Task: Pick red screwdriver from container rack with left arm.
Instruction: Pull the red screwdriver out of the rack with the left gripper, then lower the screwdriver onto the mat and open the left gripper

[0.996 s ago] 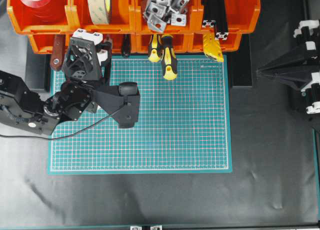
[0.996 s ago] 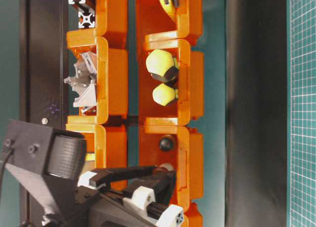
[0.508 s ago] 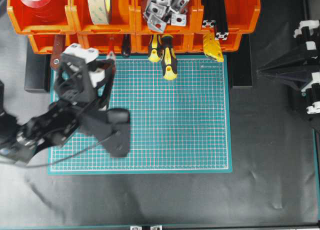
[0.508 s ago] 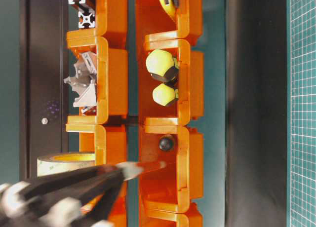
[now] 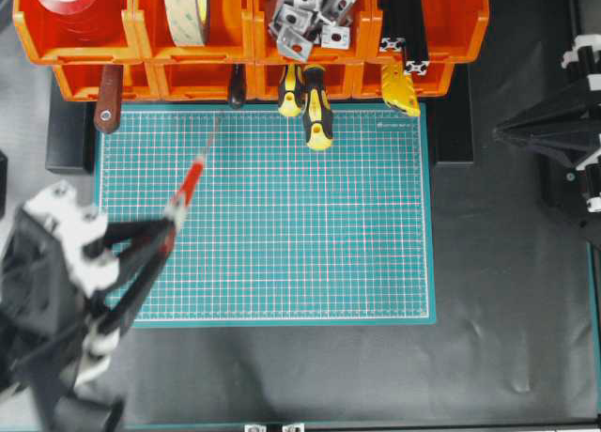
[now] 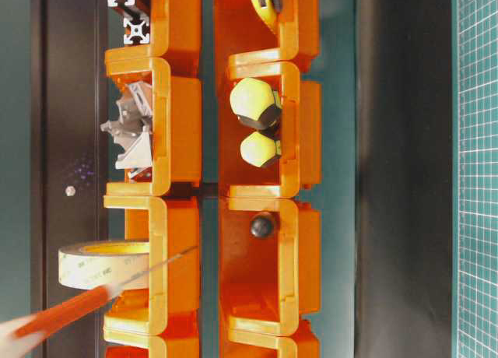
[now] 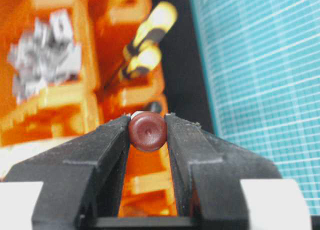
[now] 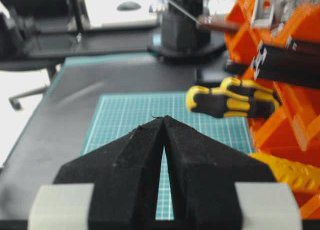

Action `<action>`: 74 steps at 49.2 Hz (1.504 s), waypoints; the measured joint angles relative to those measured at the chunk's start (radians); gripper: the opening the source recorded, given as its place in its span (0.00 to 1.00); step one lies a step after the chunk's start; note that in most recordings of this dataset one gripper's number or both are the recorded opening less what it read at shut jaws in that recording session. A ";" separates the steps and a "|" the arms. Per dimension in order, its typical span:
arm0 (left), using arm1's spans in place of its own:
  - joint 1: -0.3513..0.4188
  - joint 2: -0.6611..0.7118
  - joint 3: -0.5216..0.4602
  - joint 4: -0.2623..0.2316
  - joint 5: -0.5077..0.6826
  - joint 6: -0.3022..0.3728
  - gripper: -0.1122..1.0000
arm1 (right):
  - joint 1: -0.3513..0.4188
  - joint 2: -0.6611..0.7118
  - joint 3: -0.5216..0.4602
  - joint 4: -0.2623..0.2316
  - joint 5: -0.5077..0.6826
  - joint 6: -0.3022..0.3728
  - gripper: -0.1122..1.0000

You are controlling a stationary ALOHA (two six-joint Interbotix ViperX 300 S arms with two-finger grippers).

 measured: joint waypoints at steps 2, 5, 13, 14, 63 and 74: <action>-0.015 0.009 -0.012 0.000 -0.005 0.003 0.32 | 0.000 -0.003 0.002 0.000 0.015 0.000 0.10; -0.032 0.025 -0.028 0.000 -0.015 0.008 0.32 | 0.000 -0.006 0.002 0.000 0.038 0.002 0.10; -0.057 0.054 -0.035 -0.002 -0.078 0.009 0.32 | 0.000 -0.025 0.000 0.000 0.089 0.041 0.10; -0.057 0.054 -0.034 -0.002 -0.091 0.008 0.32 | -0.002 -0.029 -0.002 0.000 0.094 0.051 0.10; 0.318 0.110 0.374 0.000 -0.730 -0.110 0.32 | -0.020 -0.084 -0.031 0.002 0.216 0.155 0.10; 0.334 0.118 0.373 -0.002 -0.759 -0.109 0.32 | -0.040 -0.091 -0.032 0.002 0.216 0.155 0.10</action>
